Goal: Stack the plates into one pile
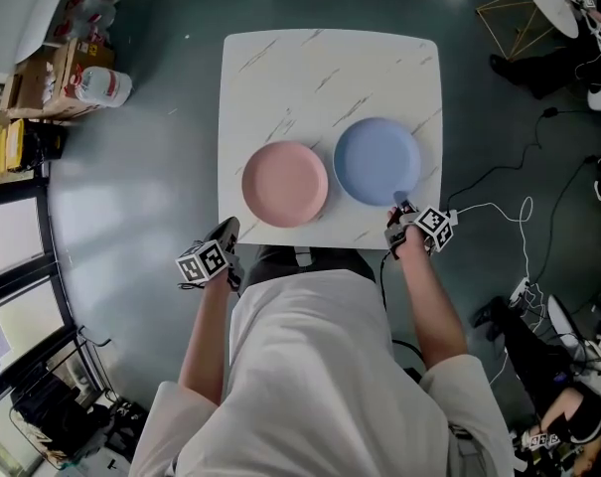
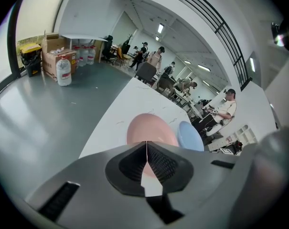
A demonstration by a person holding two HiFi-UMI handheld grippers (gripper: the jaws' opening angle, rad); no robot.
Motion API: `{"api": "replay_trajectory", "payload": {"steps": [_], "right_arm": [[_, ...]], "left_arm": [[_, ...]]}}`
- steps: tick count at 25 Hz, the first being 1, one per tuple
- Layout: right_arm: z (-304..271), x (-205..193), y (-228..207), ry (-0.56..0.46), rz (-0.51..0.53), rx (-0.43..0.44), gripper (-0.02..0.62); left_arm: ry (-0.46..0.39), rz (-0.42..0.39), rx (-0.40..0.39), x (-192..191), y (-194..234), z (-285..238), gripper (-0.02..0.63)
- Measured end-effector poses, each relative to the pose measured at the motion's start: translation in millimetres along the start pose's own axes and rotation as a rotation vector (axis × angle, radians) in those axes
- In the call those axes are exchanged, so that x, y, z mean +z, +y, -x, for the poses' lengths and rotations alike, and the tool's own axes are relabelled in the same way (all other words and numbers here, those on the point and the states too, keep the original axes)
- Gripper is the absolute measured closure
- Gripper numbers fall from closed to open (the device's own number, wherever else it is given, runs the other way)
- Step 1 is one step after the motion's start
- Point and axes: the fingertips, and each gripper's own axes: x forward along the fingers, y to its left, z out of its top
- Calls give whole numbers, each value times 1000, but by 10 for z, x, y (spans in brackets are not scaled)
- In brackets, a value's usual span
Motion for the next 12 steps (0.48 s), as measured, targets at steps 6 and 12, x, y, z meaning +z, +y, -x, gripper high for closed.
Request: {"api": "replay_trajectory", "payload": {"steps": [6, 12], "right_arm": [[-45, -49, 154, 11, 24, 10, 540], [-67, -215, 277, 28, 47, -1, 540]], "left_arm": [[-5, 16, -10, 13, 77, -1, 591], [19, -9, -27, 76, 127, -59, 591]]}}
